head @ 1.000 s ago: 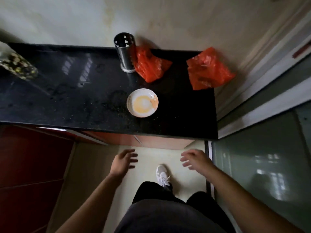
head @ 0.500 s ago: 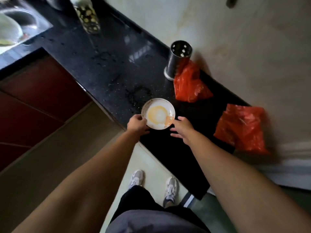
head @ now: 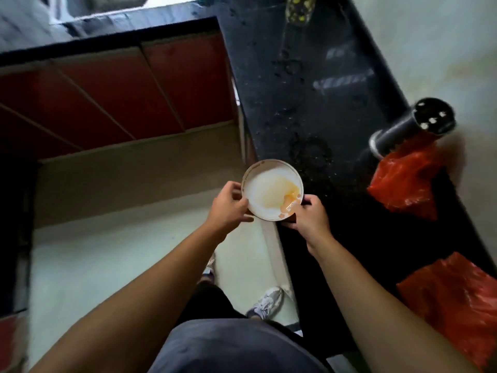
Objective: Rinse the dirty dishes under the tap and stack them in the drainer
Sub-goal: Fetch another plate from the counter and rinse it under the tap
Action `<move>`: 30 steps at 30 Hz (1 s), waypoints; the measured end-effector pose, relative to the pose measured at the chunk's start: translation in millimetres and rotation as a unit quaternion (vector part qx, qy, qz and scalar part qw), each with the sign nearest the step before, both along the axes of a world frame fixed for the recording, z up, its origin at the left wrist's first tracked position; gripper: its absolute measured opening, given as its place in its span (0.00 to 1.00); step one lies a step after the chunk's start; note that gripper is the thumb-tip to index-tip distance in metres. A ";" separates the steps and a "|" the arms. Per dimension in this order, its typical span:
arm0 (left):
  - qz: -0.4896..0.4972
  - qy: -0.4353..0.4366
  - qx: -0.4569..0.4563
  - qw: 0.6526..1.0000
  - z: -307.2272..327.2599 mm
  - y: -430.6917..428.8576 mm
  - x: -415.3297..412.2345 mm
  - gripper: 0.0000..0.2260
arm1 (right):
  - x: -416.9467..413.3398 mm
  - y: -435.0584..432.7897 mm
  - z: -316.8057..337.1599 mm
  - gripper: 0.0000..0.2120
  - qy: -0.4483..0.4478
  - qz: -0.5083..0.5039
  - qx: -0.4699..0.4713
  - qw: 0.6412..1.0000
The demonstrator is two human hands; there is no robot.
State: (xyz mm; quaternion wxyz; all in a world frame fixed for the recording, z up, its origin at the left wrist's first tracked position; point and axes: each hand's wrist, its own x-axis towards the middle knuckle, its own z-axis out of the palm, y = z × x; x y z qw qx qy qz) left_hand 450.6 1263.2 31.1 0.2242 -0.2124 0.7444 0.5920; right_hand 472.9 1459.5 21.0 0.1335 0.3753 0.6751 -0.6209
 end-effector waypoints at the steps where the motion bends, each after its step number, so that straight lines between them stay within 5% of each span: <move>1: 0.015 -0.005 0.004 1.000 3.1 -23.5 4.1 0.08 | -4.4 -20.3 2.3 0.07 0.003 0.026 -0.007 1.000; 10: 0.152 -0.101 0.031 0.983 -10.7 -217.6 1.2 0.13 | -60.9 -202.4 -2.5 0.04 -0.029 0.223 -0.018 0.974; 15: 0.079 -0.122 0.060 0.988 -6.8 -284.0 -27.0 0.19 | -98.2 -263.1 -3.8 0.05 -0.061 0.263 0.008 0.963; 20: 0.075 -0.119 0.077 0.987 5.4 -369.5 -106.4 0.20 | -173.8 -338.2 13.9 0.12 -0.064 0.296 0.015 0.953; 30: 0.108 -0.092 0.069 0.987 -9.4 -412.9 -284.8 0.11 | -375.7 -382.9 5.1 0.09 -0.060 0.317 -0.018 0.946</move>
